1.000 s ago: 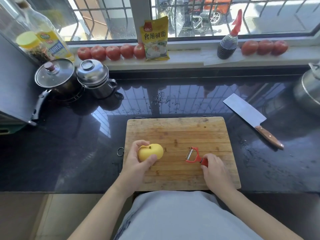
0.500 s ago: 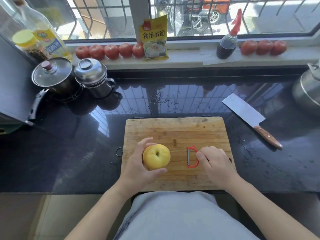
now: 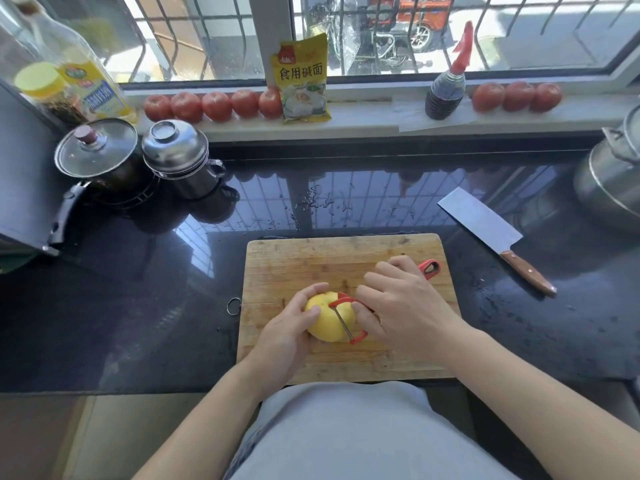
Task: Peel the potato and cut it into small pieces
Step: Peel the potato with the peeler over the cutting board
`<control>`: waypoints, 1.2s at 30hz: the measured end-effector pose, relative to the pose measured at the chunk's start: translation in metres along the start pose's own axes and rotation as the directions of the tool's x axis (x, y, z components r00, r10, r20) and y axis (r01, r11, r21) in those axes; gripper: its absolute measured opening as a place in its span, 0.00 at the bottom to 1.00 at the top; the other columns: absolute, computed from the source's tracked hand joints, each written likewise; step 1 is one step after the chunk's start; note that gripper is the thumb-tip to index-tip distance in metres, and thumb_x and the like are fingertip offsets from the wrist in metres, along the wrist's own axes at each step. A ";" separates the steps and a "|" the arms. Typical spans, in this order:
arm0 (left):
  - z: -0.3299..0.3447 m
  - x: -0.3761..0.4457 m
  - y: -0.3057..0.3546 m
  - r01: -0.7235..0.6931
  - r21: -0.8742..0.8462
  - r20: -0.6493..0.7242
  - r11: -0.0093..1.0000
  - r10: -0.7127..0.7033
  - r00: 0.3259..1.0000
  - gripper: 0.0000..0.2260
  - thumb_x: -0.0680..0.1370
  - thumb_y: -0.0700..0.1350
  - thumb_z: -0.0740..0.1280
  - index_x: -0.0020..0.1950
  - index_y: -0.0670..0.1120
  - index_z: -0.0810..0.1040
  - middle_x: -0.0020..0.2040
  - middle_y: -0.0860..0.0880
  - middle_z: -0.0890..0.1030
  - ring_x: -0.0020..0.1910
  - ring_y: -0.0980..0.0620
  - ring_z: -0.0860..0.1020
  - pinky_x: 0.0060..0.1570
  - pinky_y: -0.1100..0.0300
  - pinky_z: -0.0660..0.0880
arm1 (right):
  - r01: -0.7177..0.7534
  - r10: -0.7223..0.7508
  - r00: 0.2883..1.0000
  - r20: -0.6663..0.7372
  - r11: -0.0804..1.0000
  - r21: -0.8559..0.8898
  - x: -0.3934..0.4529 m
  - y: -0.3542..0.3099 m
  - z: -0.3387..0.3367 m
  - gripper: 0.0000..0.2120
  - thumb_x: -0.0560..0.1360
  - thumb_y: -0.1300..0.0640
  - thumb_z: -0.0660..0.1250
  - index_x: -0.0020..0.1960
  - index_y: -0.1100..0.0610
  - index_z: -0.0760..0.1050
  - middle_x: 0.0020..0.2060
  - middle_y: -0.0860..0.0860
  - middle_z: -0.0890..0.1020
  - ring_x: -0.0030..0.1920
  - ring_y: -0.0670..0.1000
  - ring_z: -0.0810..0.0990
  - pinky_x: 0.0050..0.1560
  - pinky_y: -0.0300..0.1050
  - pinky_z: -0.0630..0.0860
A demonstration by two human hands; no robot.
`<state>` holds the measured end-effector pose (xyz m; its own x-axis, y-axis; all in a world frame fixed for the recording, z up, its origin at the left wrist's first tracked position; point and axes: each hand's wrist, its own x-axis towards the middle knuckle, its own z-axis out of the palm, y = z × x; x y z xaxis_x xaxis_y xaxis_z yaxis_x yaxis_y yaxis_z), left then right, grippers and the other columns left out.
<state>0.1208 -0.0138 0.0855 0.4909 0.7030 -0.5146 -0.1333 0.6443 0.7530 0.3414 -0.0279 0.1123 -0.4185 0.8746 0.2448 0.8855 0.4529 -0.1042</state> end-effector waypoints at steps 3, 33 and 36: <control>-0.003 0.000 -0.006 -0.039 0.067 -0.020 0.997 0.040 0.999 0.22 0.81 0.47 0.70 0.75 0.52 0.72 0.66 0.44 0.80 0.61 0.45 0.81 0.66 0.46 0.77 | -0.002 0.002 1.000 -0.014 1.000 -0.029 0.003 -0.003 -0.002 0.17 0.82 0.49 0.57 0.39 0.53 0.75 0.34 0.46 0.76 0.39 0.52 0.70 0.54 0.51 0.70; -0.018 0.005 -0.030 0.022 -0.168 -0.211 0.986 -0.058 0.976 0.19 0.77 0.46 0.67 0.68 0.47 0.77 0.61 0.43 0.81 0.54 0.44 0.79 0.47 0.54 0.76 | -0.427 0.484 0.858 0.173 0.858 -0.286 -0.005 0.041 0.064 0.17 0.83 0.50 0.55 0.41 0.51 0.77 0.38 0.48 0.81 0.43 0.54 0.75 0.51 0.54 0.69; -0.011 0.005 -0.025 0.017 -0.239 -0.242 0.971 -0.076 0.967 0.17 0.83 0.51 0.64 0.71 0.49 0.77 0.58 0.45 0.82 0.49 0.47 0.79 0.42 0.55 0.73 | -0.463 0.481 0.846 0.229 0.877 -0.130 -0.009 0.040 0.061 0.18 0.84 0.50 0.51 0.38 0.51 0.69 0.34 0.45 0.75 0.38 0.53 0.74 0.50 0.53 0.70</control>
<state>0.1177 -0.0227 0.0598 0.2768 0.7039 -0.6542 -0.3270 0.7092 0.6246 0.3682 -0.0065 0.0471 0.0251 0.9976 -0.0638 0.9964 -0.0301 -0.0795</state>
